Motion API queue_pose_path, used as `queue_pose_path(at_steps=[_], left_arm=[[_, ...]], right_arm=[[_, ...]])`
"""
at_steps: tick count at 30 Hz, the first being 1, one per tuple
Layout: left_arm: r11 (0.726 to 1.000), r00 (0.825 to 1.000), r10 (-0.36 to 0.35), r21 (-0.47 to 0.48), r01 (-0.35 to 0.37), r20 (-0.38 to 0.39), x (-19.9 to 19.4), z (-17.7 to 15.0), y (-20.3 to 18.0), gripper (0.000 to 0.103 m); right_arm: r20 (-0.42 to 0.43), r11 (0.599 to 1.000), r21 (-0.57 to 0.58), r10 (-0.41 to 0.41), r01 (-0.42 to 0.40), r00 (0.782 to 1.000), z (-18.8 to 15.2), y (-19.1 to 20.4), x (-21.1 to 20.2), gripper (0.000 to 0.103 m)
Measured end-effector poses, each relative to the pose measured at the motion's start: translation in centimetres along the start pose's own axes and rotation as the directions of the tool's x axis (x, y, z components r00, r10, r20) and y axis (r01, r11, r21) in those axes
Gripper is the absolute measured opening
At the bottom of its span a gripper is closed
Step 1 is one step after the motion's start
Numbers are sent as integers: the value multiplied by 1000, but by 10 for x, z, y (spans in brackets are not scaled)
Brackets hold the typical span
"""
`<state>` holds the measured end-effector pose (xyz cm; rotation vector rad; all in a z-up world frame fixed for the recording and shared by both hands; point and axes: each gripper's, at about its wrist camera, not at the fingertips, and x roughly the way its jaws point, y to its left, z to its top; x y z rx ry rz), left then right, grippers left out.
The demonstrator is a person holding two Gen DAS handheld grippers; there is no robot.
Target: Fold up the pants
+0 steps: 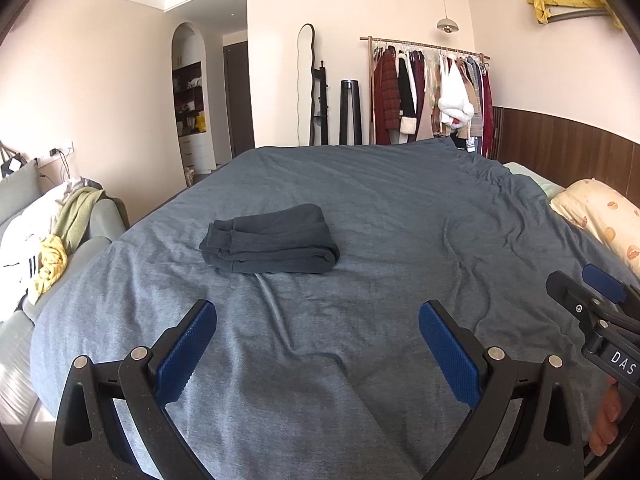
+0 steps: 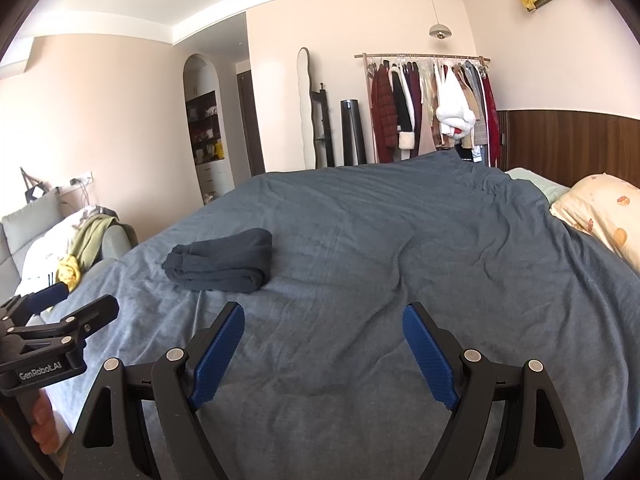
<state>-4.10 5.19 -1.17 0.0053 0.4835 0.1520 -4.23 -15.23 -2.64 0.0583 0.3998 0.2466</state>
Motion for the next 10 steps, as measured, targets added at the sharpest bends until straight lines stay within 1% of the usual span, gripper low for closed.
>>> queue_pose_path(at_steps=[10], left_arm=[[1000, 1000, 12, -3, -12, -4, 3, -2, -2, 103]], right_arm=[[-5, 1000, 3, -3, 3, 1000, -3, 2, 2, 82]])
